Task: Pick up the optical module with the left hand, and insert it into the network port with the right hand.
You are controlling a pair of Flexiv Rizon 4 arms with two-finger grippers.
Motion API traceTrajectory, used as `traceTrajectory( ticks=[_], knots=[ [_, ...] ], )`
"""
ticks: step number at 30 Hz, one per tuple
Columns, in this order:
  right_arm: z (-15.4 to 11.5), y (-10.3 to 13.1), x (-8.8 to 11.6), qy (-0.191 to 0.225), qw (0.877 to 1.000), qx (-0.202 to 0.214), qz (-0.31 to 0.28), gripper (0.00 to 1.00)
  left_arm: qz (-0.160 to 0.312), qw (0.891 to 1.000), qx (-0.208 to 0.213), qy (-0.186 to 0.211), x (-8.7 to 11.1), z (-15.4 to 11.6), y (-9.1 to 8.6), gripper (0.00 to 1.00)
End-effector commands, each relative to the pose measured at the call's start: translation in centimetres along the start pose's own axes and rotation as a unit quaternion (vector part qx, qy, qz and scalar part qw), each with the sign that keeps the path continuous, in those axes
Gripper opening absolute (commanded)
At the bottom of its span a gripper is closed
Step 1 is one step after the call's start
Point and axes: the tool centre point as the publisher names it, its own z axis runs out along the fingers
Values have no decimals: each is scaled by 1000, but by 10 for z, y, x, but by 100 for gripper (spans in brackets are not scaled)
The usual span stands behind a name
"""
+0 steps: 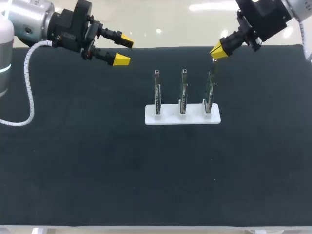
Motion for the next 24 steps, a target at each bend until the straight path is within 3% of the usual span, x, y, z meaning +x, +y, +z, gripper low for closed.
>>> traceTrajectory(
  ticks=[1,24],
  knots=[
    [2,0,2,0,1000,0,-1,0,-1,1000,0,2,-1,1,1,100],
    [20,-2,22,-15,1000,6,-19,0,-1,1000,0,2,-1,1,1,100]
  ],
)
